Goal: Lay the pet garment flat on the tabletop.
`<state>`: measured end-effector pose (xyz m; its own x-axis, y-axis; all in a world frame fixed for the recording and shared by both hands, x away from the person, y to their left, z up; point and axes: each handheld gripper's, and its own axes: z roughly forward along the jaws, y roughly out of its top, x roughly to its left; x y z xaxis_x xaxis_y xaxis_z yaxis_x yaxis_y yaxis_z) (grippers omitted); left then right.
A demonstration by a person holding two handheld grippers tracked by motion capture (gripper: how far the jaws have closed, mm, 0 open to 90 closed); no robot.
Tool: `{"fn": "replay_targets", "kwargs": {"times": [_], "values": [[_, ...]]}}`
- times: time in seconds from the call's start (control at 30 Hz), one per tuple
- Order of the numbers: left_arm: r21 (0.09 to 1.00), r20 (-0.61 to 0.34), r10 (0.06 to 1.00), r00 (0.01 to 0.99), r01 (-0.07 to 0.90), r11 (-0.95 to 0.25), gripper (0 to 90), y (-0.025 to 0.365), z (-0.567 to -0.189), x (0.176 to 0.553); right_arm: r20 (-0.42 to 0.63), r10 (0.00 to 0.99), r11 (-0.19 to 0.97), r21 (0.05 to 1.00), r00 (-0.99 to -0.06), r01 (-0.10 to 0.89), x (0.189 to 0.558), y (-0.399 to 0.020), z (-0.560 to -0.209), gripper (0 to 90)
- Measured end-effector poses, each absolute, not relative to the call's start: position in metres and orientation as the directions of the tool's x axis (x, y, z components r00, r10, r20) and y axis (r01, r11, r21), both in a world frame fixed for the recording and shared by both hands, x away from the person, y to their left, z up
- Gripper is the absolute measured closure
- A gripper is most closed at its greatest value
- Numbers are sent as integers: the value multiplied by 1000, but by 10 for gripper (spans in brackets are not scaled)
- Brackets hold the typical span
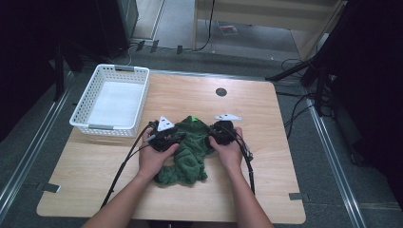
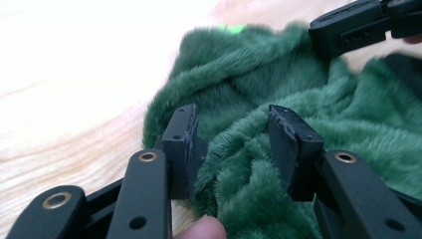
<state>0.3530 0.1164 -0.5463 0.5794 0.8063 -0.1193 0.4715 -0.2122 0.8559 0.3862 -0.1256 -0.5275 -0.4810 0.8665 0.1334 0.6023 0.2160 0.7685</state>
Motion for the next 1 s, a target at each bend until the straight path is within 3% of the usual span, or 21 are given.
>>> {"fn": "replay_targets", "kwargs": {"times": [0.1, 0.2, 0.27, 0.47, 0.6, 0.67, 1.0], "values": [[881, -189, 789, 585, 457, -127, 527, 128, -544, 351, 143, 849, 189, 816, -509, 546, 371, -131, -517, 666], [866, -241, 754, 611, 486, -117, 509, 137, -541, 349, 105, 827, 225, 838, -552, 497, 349, -135, -510, 664], [858, -218, 765, 606, 492, -146, 505, 138, -540, 345, 86, 808, 248, 848, -583, 468, 337, -138, -507, 658], [795, -212, 800, 561, 575, -193, 537, 141, -547, 333, 93, 776, 309, 806, -624, 505, 327, -130, -521, 590], [770, -187, 811, 554, 595, -228, 687, 139, -550, 334, 75, 812, 328, 762, -579, 559, 329, -124, -535, 699], [758, -176, 821, 544, 607, -240, 719, 135, -551, 338, 53, 815, 355, 741, -577, 569, 331, -122, -542, 751], [751, -183, 872, 454, 637, -174, 735, 133, -549, 375, 57, 862, 308, 730, -503, 611, 366, -118, -542, 791]]}}
